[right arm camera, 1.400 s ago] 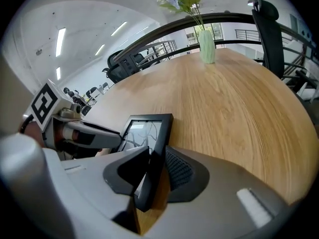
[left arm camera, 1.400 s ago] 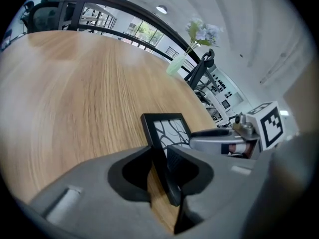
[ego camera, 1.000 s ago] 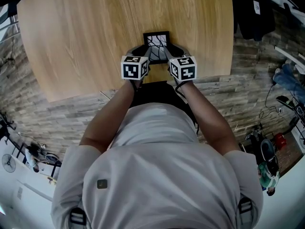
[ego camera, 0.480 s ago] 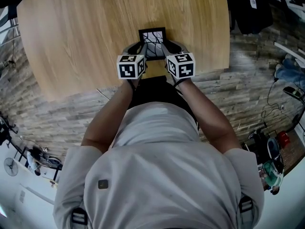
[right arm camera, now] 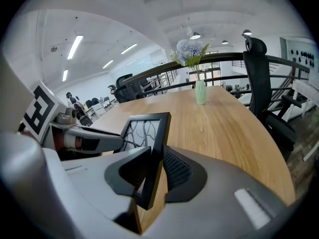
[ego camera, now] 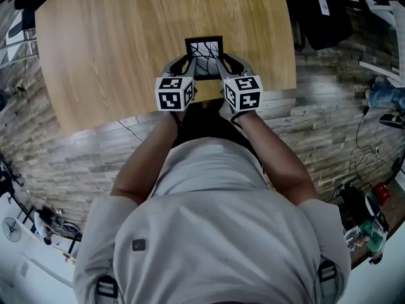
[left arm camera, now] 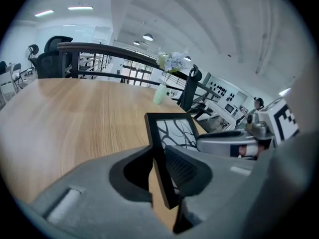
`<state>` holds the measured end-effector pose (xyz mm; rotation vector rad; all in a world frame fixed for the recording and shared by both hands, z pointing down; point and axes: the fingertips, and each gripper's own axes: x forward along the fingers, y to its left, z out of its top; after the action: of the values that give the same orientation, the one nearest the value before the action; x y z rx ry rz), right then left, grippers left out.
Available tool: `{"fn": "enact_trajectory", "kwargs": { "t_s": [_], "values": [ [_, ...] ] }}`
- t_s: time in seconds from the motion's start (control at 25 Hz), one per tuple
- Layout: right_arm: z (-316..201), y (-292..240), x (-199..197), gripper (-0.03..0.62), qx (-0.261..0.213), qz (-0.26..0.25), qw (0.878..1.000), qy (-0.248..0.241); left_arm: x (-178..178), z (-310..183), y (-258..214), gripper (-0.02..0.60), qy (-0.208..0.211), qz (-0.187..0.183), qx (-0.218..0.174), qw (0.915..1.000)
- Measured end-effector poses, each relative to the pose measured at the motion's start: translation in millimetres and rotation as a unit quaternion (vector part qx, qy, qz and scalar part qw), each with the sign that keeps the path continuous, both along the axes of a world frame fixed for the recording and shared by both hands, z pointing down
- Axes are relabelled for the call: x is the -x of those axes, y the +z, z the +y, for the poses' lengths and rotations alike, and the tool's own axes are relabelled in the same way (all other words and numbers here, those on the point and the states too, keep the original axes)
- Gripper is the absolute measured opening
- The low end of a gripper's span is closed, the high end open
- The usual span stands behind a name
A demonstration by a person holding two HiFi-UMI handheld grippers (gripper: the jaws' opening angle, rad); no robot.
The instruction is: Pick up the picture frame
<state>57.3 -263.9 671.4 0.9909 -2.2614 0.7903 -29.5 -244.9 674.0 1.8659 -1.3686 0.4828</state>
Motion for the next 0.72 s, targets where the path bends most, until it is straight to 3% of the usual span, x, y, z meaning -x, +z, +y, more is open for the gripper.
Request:
{"fn": "enact_trajectory", "kwargs": {
  "t_s": [0.36,0.72],
  "values": [
    [-16.9,-70.2,-6.4,0.091,-0.088,-0.036,0.995,0.009,-5.5,-17.5,-69.9,0.083,-0.009,-0.016,-0.09,0.9958],
    [-52.0,-149.3,-17.3,0.089,-0.192,-0.068,0.979,0.01,-15.9,-48.7,-150.1,0.08,-0.029,-0.033,-0.202,0.9783]
  ]
}}
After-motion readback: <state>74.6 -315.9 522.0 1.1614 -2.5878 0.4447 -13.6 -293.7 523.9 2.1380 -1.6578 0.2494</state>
